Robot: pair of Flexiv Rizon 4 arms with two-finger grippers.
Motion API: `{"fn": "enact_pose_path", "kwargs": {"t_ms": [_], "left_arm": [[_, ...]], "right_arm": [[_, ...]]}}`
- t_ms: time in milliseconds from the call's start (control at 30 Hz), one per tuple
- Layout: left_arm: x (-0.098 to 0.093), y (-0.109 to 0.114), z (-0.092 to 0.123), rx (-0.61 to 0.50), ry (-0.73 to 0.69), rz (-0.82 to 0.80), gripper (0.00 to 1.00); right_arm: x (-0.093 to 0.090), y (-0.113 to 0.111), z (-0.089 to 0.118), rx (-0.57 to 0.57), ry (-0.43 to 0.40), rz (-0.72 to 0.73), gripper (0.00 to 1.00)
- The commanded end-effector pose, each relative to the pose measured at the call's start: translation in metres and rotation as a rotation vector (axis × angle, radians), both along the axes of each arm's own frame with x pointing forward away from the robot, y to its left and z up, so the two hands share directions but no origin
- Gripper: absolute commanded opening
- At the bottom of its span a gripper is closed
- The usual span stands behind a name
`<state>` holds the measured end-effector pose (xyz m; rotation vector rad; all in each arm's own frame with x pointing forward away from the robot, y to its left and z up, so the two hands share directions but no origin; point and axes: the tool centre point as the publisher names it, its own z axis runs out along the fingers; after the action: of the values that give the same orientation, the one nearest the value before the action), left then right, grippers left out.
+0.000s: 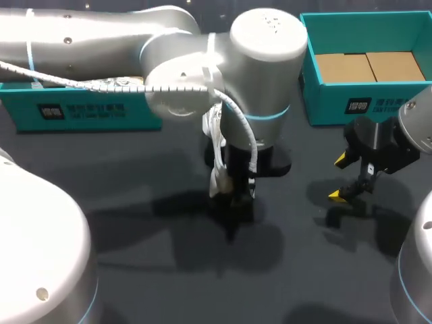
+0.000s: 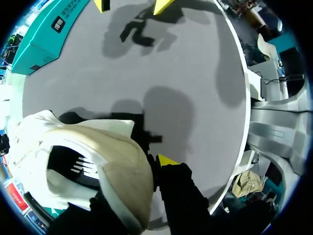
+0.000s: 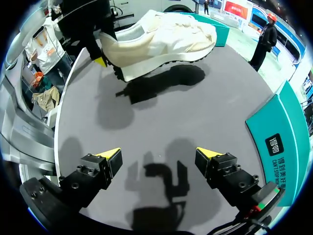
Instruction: Take the shoe out of the shoebox, open the shoe tongue, remove and reinsert the insole, then place the shoe into the shoebox
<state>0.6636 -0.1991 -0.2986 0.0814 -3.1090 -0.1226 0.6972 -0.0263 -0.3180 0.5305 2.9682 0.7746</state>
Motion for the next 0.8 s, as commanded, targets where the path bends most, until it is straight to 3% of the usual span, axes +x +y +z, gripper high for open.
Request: {"fn": "enact_pose_path", "kwargs": {"t_ms": [33, 400, 800], "left_arm": [[0.019, 0.027, 0.061, -0.020, 0.009, -0.003, 0.00], [0.063, 0.078, 0.126, -0.024, -0.022, -0.010, 0.00], [0.063, 0.078, 0.126, -0.024, -0.022, -0.010, 0.00]], "right_arm": [[-0.002, 0.000, 0.000, -0.002, -0.001, -0.002, 1.00], [-0.002, 0.000, 0.000, -0.002, -0.001, -0.002, 1.00], [-0.002, 0.000, 0.000, -0.002, -0.001, -0.002, 1.00]]}}
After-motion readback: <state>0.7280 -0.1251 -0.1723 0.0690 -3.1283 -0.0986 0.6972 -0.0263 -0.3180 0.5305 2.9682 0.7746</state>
